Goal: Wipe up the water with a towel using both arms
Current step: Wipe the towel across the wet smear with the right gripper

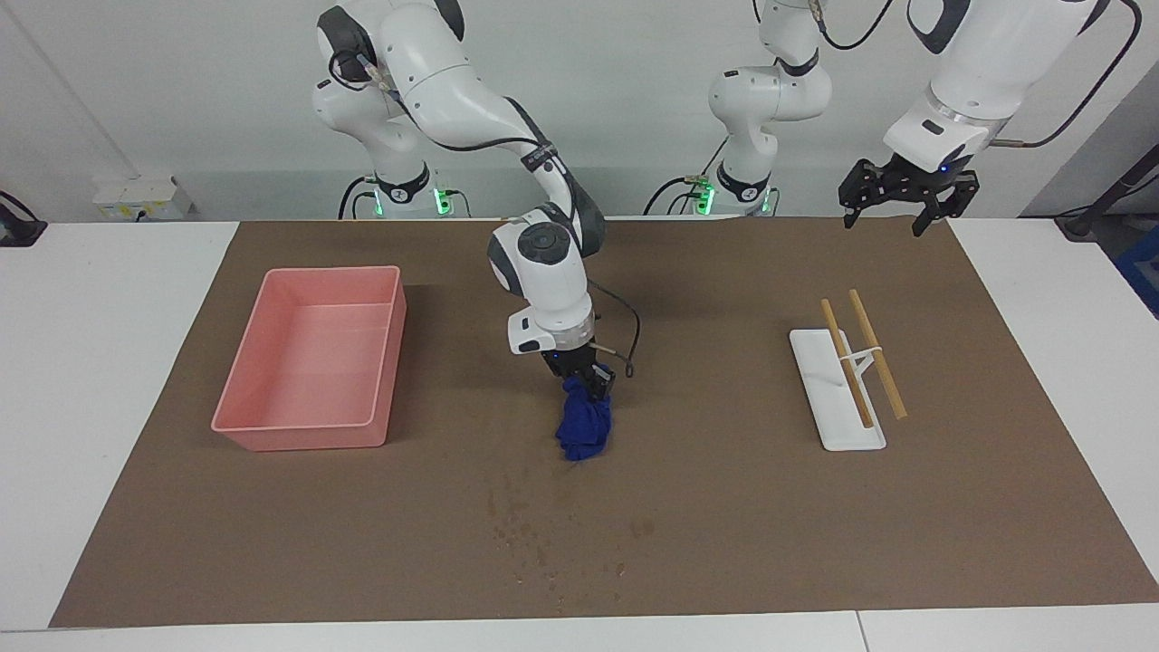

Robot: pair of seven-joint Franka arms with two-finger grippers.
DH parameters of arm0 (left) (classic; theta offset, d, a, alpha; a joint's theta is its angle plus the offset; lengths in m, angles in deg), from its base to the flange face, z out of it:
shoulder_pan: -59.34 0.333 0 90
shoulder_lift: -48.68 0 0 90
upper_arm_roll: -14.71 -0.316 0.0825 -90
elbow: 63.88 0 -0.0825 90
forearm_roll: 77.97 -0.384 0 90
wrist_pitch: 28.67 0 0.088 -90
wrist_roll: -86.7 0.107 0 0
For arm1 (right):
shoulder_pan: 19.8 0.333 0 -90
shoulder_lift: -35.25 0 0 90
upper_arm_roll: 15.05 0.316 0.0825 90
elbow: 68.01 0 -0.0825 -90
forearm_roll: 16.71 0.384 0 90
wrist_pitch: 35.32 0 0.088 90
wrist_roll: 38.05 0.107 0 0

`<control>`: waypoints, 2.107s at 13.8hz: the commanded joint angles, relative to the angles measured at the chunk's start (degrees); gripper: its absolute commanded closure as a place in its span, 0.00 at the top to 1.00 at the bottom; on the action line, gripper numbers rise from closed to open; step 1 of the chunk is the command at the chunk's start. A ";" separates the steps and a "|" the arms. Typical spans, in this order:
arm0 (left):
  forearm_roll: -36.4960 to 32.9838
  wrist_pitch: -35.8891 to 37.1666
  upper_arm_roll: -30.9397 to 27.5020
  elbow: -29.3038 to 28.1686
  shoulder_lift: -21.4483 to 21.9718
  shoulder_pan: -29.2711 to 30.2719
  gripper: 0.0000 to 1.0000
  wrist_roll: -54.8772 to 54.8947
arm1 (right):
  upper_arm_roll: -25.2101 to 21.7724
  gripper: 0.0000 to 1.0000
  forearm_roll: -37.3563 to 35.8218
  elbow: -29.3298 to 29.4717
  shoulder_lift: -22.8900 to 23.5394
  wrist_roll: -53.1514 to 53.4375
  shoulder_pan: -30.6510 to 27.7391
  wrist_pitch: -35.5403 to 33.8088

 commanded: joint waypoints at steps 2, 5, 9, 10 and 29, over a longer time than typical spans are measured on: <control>2.31 -2.35 -0.31 -0.69 0.29 -0.42 1.00 -4.72 | -0.12 0.00 -4.45 -11.17 -4.68 3.40 -1.51 -1.37; 2.40 -3.68 -0.31 -0.69 0.11 -0.34 1.00 -5.33 | -0.12 0.00 -4.46 -16.27 -7.50 3.49 -2.66 -1.46; 2.48 -4.82 1.26 -1.74 0.37 2.02 1.00 -6.56 | 0.23 0.00 -4.54 -22.69 -13.03 3.49 -3.80 -3.65; 2.48 -4.82 3.62 -1.74 0.37 4.38 1.00 -6.56 | 0.15 0.00 -4.54 -23.31 -13.74 3.06 -4.06 -3.75; 2.48 -4.03 4.08 -2.01 0.55 4.94 1.00 -6.21 | 0.41 0.00 -4.37 -12.79 -14.97 2.17 -4.77 -9.18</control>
